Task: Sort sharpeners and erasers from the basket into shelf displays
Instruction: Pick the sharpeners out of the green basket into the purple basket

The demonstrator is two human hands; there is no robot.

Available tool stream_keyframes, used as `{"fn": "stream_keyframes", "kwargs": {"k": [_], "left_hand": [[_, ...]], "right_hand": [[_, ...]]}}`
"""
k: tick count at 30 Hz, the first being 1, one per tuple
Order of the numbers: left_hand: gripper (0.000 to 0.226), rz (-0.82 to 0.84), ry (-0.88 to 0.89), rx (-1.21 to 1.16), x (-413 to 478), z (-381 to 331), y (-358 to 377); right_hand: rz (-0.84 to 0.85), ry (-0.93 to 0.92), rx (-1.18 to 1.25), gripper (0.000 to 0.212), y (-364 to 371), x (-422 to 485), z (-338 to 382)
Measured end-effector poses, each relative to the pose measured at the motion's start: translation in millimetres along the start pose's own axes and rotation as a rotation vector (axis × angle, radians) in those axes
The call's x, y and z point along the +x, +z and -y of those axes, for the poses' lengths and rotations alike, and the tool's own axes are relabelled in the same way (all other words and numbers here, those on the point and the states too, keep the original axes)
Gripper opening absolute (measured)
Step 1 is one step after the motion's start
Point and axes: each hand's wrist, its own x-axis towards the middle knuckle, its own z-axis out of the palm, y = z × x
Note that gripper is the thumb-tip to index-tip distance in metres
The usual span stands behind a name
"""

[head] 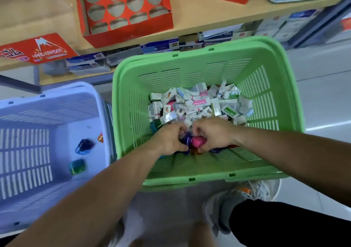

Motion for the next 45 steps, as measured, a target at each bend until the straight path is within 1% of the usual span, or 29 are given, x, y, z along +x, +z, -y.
{"fn": "stream_keyframes", "kwargs": {"k": [2,3,5,9,11,13,15,17,20,22,23,24,26,28,32,33,35,38,40,41,43,45], "left_hand": [[0.069,-0.011,-0.001,-0.026,3,-1,3],[0.068,-0.015,0.001,-0.022,5,-2,4],[0.060,-0.013,0.027,0.013,8,-2,5],[0.038,-0.018,0.042,0.103,7,0,0],[0.039,-0.029,0.034,0.110,0,-3,-11],[0.044,-0.050,0.101,0.185,-20,-10,-30],[0.041,-0.138,0.242,0.345,-47,-18,-55],[0.034,-0.257,0.348,0.421,-78,-20,-82],[0.030,-0.427,0.379,0.337,-111,2,-111],[0.025,-0.573,0.370,0.228,-125,23,-116],[0.022,-0.636,0.355,0.159,-131,31,-114],[0.020,-0.687,0.335,0.092,-137,38,-110],[0.019,-0.754,0.296,-0.006,-146,48,-100],[0.019,-0.758,0.281,-0.067,-151,55,-92],[0.015,-0.735,0.273,-0.112,-154,70,-86],[0.017,-0.733,0.270,-0.116,-154,72,-86],[0.020,-0.727,0.269,-0.124,-153,76,-85],[0.017,-0.713,0.282,-0.135,-150,76,-86],[0.018,-0.707,0.289,-0.127,-149,76,-86],[0.015,-0.698,0.290,-0.122,-147,77,-86],[0.007,-0.687,0.289,-0.109,-145,78,-85],[0.023,-0.687,0.303,-0.094,-143,79,-84]], "right_hand": [[0.021,-0.021,0.006,0.055,1,2,0],[0.038,-0.026,0.023,0.056,2,2,0],[0.068,-0.026,0.066,0.055,3,3,0],[0.094,-0.047,0.066,0.055,2,2,0],[0.088,-0.029,0.127,0.051,0,2,-1],[0.073,0.005,0.200,0.050,-2,3,0],[0.069,0.022,0.268,0.048,-6,2,4],[0.123,0.009,0.294,0.045,-11,1,14],[0.202,-0.033,0.277,0.031,-14,9,35],[0.175,-0.067,0.330,0.016,-4,20,56],[0.138,-0.085,0.326,0.013,4,26,65],[0.097,-0.103,0.282,0.019,13,33,72],[0.042,-0.131,0.148,0.039,26,43,78],[0.007,-0.153,0.071,0.051,29,46,75],[-0.059,-0.240,-0.098,0.066,32,52,78],[-0.072,-0.263,-0.133,0.065,33,56,82],[-0.067,-0.302,-0.217,0.055,33,63,88],[-0.050,-0.309,-0.338,0.046,27,69,90],[-0.060,-0.286,-0.322,0.041,25,68,90],[-0.078,-0.262,-0.256,0.041,23,66,88],[-0.115,-0.198,-0.080,0.049,15,62,81],[-0.131,-0.165,-0.044,0.065,4,61,72]]}}
